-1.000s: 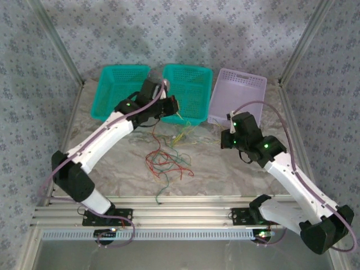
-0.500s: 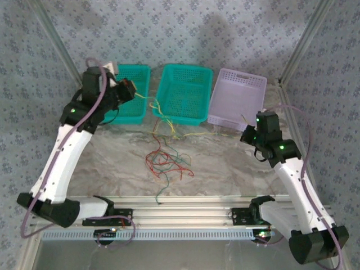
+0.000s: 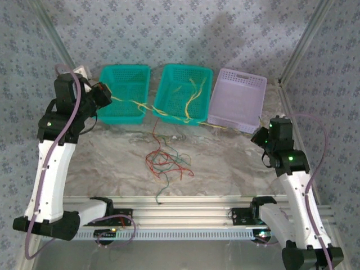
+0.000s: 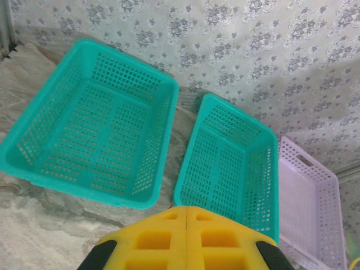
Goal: Untangle the cables
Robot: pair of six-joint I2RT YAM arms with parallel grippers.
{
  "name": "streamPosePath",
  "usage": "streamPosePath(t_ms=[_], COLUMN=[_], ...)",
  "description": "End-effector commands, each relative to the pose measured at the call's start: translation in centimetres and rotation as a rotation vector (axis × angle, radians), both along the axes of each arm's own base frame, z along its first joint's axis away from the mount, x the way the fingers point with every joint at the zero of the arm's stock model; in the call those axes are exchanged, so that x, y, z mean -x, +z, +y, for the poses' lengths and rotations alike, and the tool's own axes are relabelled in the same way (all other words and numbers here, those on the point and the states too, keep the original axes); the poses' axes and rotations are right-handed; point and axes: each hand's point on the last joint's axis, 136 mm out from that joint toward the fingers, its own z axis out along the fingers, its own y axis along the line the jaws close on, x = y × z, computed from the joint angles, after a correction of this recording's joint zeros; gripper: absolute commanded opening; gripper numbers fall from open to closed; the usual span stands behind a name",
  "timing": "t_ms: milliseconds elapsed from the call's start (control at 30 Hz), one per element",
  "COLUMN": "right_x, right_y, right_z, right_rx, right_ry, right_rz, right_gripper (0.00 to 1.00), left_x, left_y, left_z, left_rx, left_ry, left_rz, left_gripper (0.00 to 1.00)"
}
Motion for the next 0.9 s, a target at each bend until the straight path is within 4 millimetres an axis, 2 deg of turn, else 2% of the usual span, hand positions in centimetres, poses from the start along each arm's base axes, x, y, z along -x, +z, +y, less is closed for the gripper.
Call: streamPosePath(t_ms=[0, 133, 233, 633, 867], right_x=[1.7, 1.8, 2.5, 5.5, 7.5], right_y=[-1.1, -0.9, -0.3, 0.3, -0.1], right_z=[-3.0, -3.3, -4.3, -7.4, -8.9], right_rx=[0.055, 0.057, 0.071, 0.109, 0.106], right_ry=[-0.150, -0.161, -0.224, -0.434, -0.565], right_rz=[0.043, 0.041, 0.030, 0.007, 0.010], right_gripper=[0.00, 0.00, 0.00, 0.00, 0.00], left_x=[0.9, 1.2, 1.3, 2.3, 3.8], left_y=[1.3, 1.7, 1.8, -0.4, -1.8], left_z=[3.2, 4.1, 4.6, 6.9, 8.9], left_rx=[-0.088, -0.122, -0.148, -0.235, -0.276], left_ry=[0.119, 0.154, 0.179, 0.285, 0.375], left_rz=[-0.054, -0.063, -0.063, -0.006, 0.025], left_gripper=[0.00, 0.00, 0.00, 0.00, 0.00])
